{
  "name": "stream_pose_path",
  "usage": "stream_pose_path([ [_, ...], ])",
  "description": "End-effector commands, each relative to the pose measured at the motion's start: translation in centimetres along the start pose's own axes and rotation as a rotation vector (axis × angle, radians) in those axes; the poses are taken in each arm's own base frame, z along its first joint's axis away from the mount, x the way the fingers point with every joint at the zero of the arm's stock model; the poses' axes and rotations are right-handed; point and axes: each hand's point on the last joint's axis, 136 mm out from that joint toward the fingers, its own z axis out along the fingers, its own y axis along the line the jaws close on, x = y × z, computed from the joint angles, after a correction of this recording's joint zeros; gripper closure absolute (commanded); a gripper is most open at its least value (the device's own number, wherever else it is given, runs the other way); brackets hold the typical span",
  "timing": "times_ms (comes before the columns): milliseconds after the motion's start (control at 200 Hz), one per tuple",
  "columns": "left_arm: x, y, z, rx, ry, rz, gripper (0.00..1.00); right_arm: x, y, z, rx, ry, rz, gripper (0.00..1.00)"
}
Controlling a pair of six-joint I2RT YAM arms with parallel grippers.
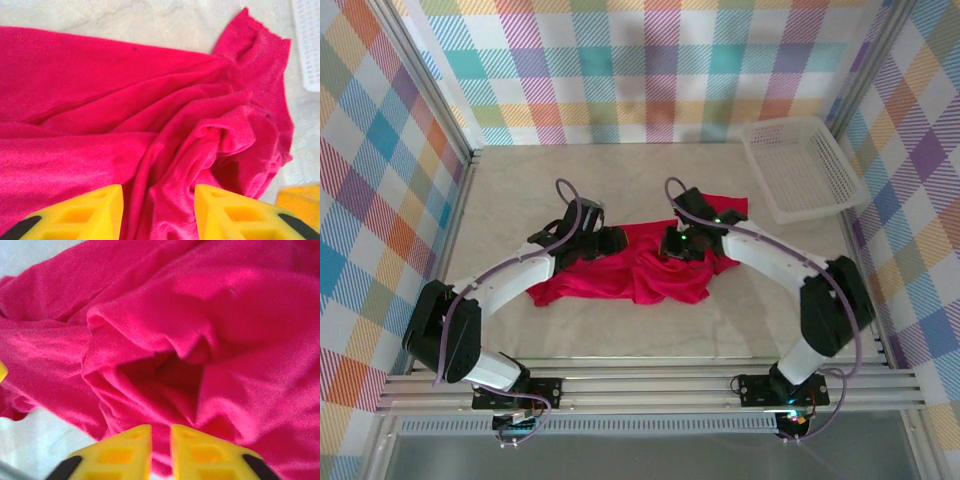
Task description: Fold the inside-out t-shirt
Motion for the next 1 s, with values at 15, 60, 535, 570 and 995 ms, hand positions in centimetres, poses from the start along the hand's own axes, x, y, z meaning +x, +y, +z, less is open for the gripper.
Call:
stream_pose_path([
  [15,2.4,1.8,0.1,-0.046,0.069,0.003,0.64,-1.6,-0.5,2.5,0.098,-0.03,-0.028,0.72],
  [60,2.8,1.8,0.2,-0.04,0.084,0.001,0.64,-1.8,-0.7,3.5,0.119,-0.024,-0.027,0.65],
  [535,2.4,13.5,2.0,-0.231,0.08,-0.35,0.63,-4.2,1.4,2.7,0.116,-0.022,-0.084,1.0],
  [570,2.5,14.6,2.1,-0.255,0.085,-0.388,0.63,-3.9,1.8,1.3,0.103,-0.013,-0.098,1.0],
  [995,2.2,22.0,1.5,-0.361,0.09,-0.562,0.64,0.1,1.4,-15.5,-0.226,0.038,-0.137,1.0],
])
